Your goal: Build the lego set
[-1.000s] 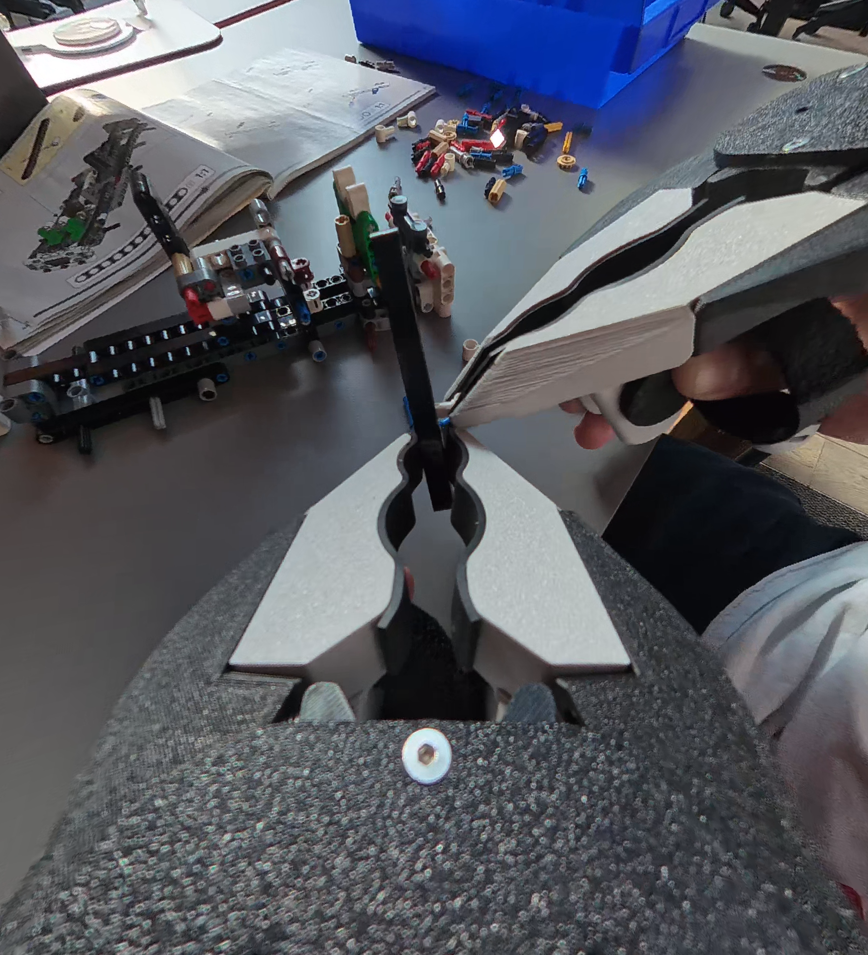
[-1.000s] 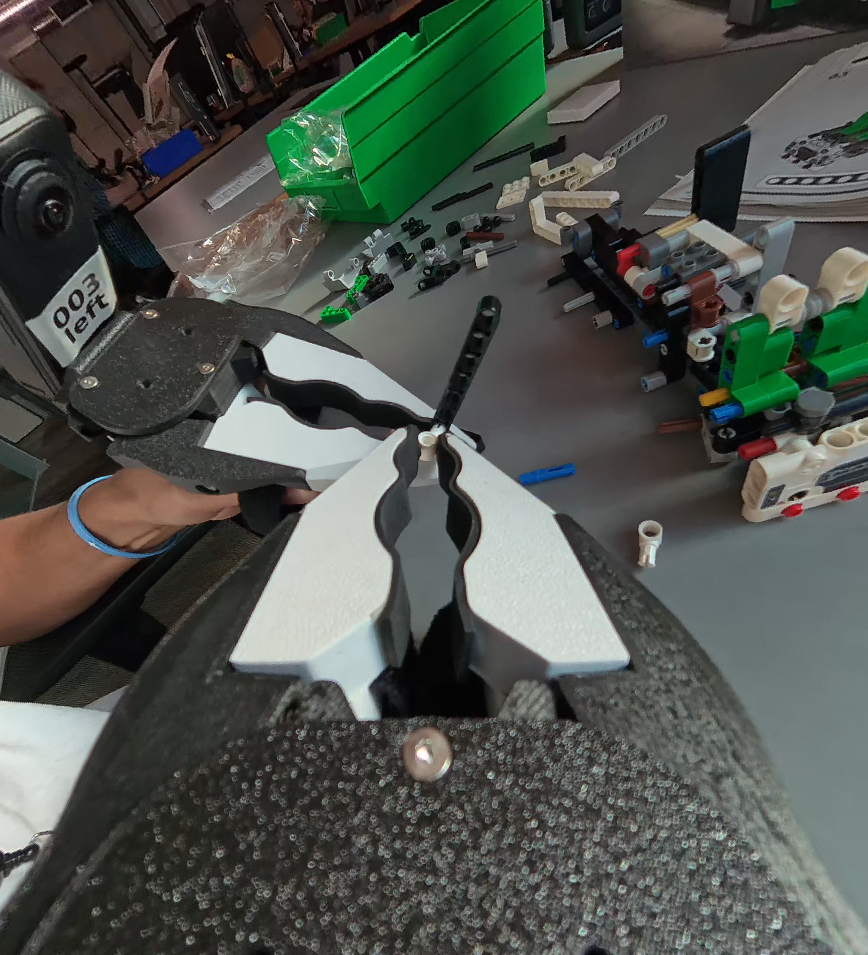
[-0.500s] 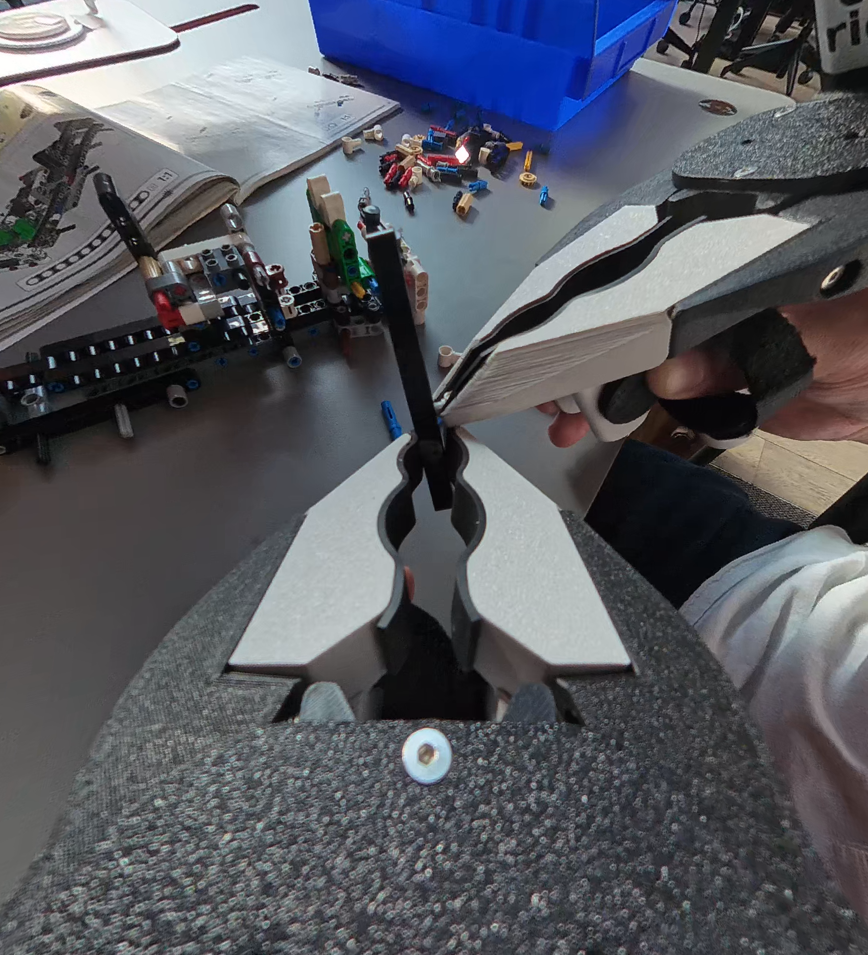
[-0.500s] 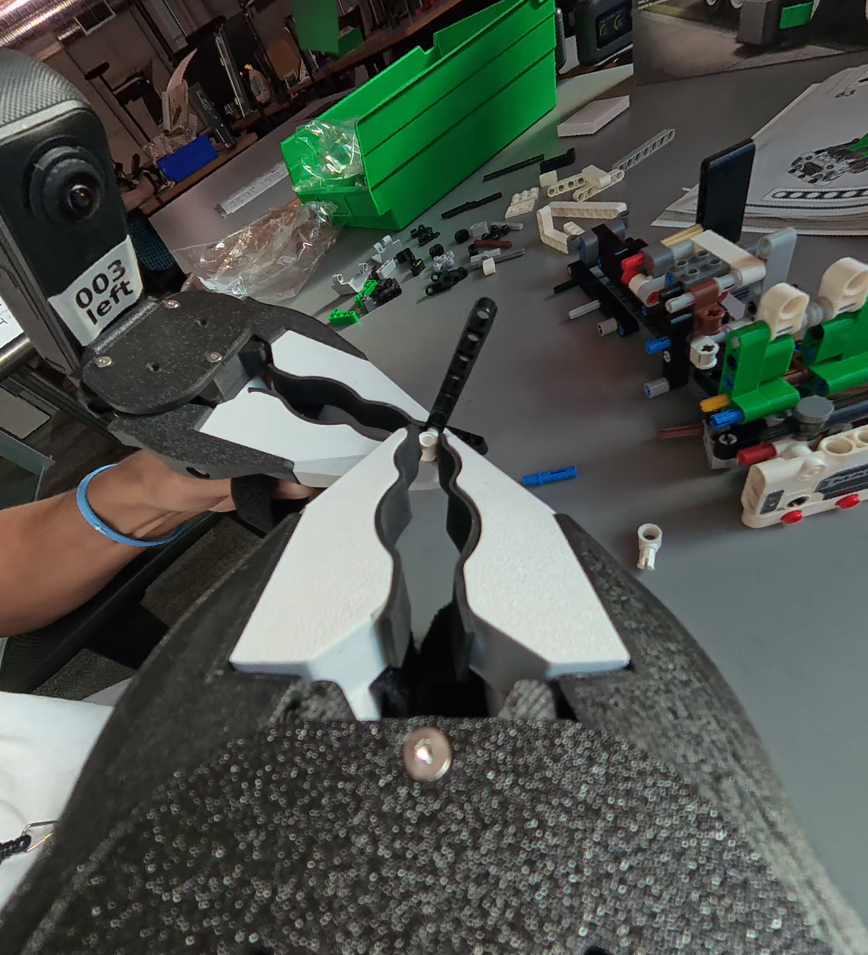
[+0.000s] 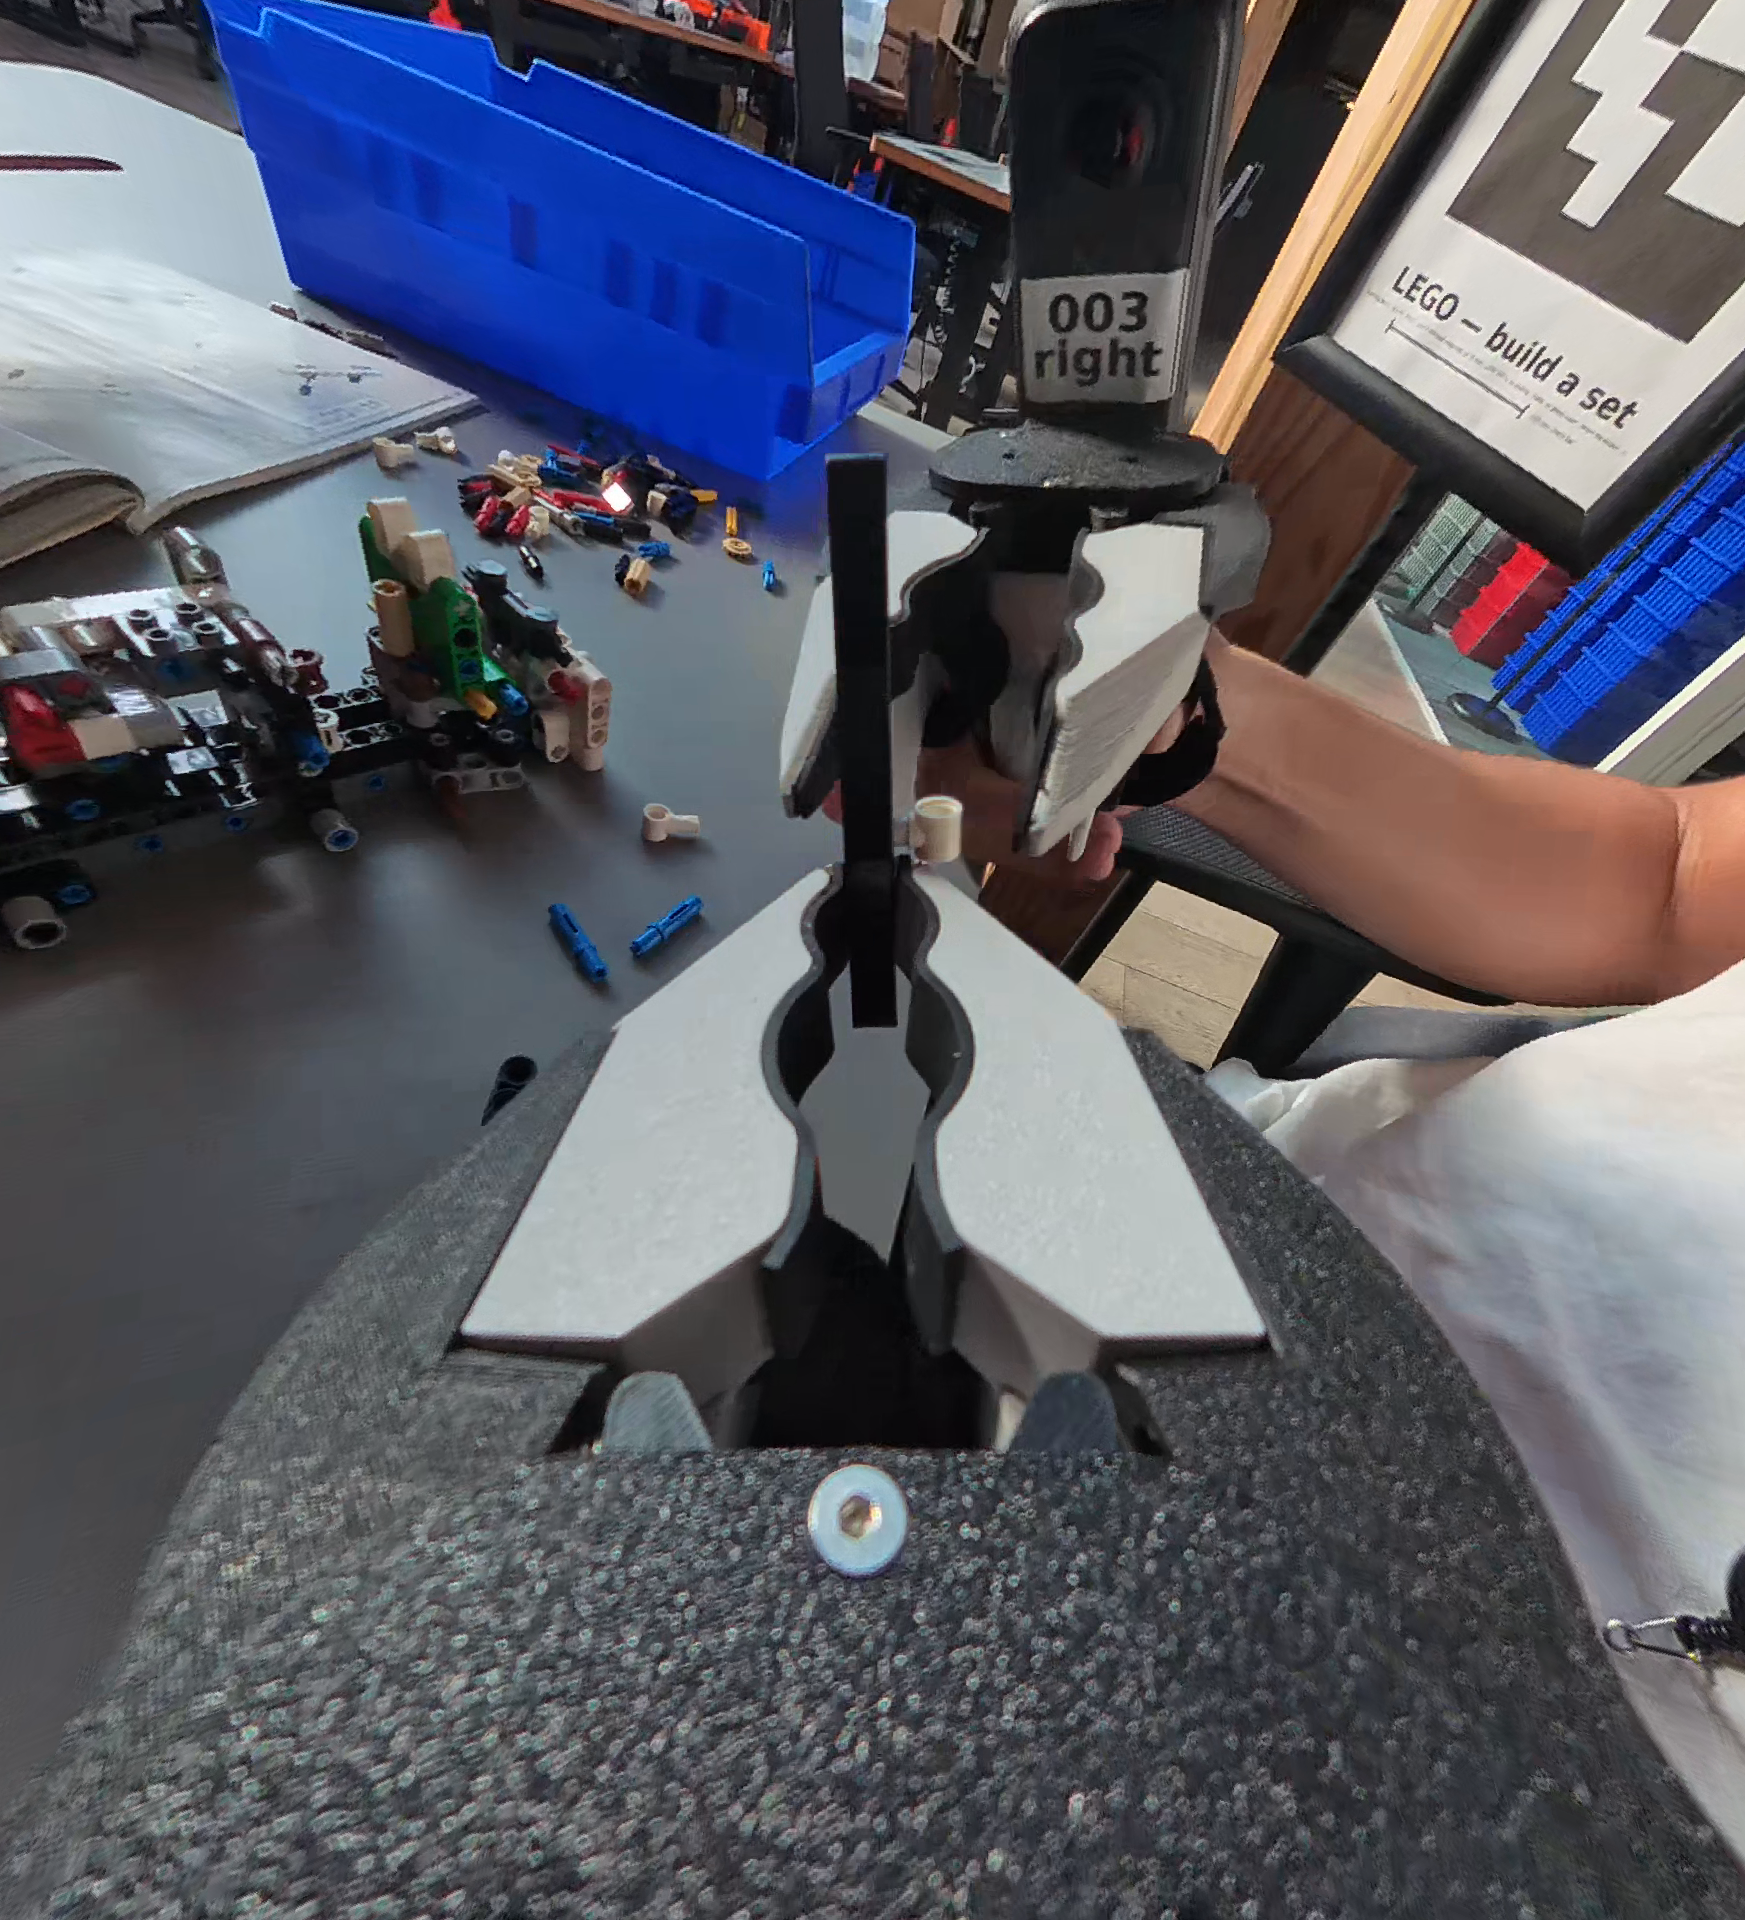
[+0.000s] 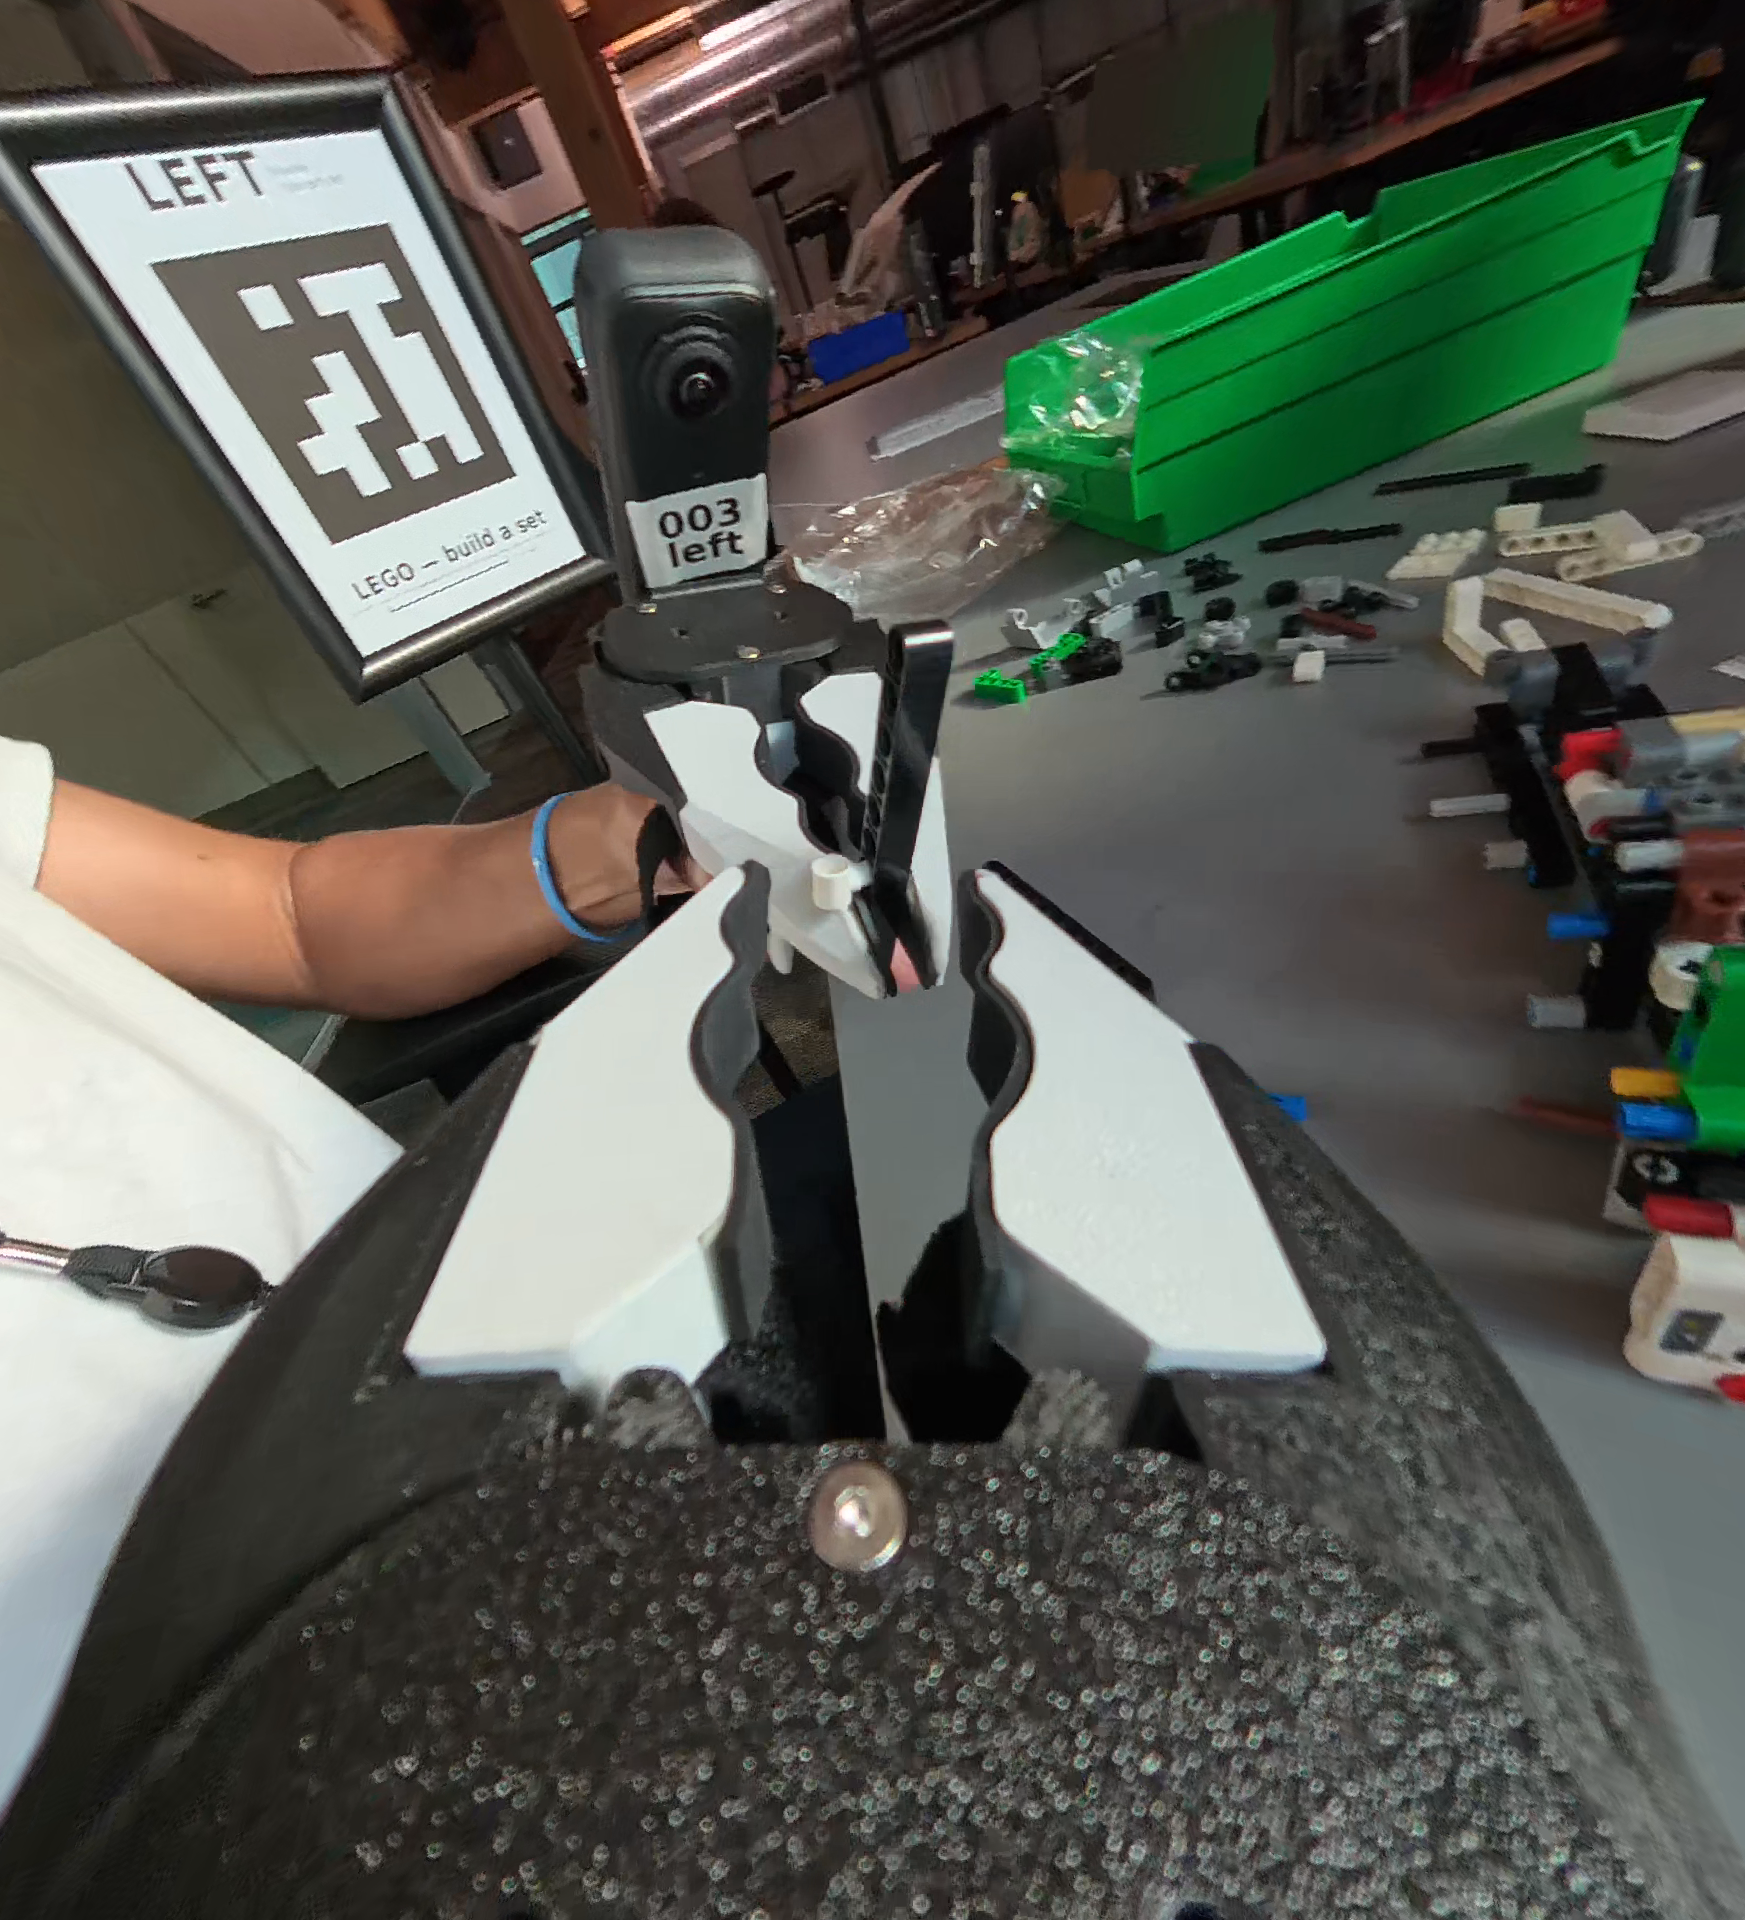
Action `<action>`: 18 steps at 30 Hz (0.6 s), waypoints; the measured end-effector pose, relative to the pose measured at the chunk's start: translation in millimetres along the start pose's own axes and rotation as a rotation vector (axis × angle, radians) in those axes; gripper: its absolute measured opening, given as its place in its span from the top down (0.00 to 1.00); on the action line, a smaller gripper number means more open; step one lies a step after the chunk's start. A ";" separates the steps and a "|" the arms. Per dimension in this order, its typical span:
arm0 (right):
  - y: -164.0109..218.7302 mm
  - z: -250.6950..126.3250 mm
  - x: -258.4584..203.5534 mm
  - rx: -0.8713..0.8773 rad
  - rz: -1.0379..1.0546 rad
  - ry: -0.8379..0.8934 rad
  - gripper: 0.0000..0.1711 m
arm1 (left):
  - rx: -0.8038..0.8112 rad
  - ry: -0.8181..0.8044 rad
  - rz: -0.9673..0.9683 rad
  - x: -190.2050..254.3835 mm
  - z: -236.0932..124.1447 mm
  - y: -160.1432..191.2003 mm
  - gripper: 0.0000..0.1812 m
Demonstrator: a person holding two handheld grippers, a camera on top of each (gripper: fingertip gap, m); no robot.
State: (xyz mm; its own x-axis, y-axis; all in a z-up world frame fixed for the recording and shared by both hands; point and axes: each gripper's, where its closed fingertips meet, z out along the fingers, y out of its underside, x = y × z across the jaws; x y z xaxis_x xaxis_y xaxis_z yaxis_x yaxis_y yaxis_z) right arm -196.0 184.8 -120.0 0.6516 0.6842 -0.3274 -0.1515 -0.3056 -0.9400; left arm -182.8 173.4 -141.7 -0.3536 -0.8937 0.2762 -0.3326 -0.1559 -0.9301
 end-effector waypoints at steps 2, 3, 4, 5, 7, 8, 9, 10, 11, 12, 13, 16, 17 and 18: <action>3.9 5.1 -4.4 -0.036 -0.009 -0.041 0.80 | 0.016 0.036 0.002 5.1 -2.1 -2.2 0.97; 4.3 6.9 -6.5 -0.039 -0.008 -0.057 0.81 | 0.025 0.040 0.007 6.3 -2.2 -3.3 0.97; 3.3 7.9 -8.5 -0.033 -0.009 -0.070 0.82 | 0.017 0.045 0.016 7.8 -1.2 -2.0 0.97; -0.4 7.8 -9.8 -0.008 -0.014 -0.075 0.84 | 0.000 0.040 0.026 8.1 0.6 0.6 0.97; 0.4 7.5 -10.5 -0.007 -0.016 -0.078 0.88 | 0.001 0.047 0.038 10.7 2.4 0.7 0.97; 1.0 7.4 -11.5 -0.009 -0.018 -0.083 0.89 | -0.002 0.047 0.037 10.8 3.0 0.9 0.97; 0.7 7.2 -11.5 -0.003 -0.022 -0.079 0.89 | 0.005 0.052 0.033 11.3 2.9 -0.1 0.97; -0.2 6.8 -12.6 0.005 -0.030 -0.082 0.89 | 0.010 0.061 0.030 12.4 2.8 -1.0 0.97; -0.8 6.5 -13.0 0.012 -0.036 -0.081 0.89 | 0.012 0.066 0.028 13.1 2.9 -1.4 0.97; -0.9 6.0 -14.0 0.015 -0.043 -0.084 0.89 | 0.014 0.078 0.028 14.9 2.8 -1.6 0.97; -1.2 5.5 -14.9 0.018 -0.046 -0.088 0.89 | 0.017 0.083 0.024 15.2 2.5 -2.2 0.97; -2.4 6.0 -15.8 0.032 -0.059 -0.083 0.89 | 0.023 0.100 0.009 16.1 1.2 -3.5 0.97; -2.7 6.3 -15.9 0.036 -0.064 -0.080 0.89 | 0.026 0.103 0.007 16.5 0.9 -3.9 0.97; -2.6 6.5 -16.6 0.036 -0.067 -0.083 0.89 | 0.029 0.106 0.008 17.2 0.9 -4.3 0.97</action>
State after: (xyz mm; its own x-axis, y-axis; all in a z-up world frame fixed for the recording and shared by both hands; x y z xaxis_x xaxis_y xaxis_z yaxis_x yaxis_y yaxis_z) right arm -211.2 178.6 -112.7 0.5973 0.7554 -0.2695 -0.1373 -0.2347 -0.9623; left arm -186.7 158.4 -133.3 -0.4473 -0.8456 0.2913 -0.3047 -0.1622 -0.9385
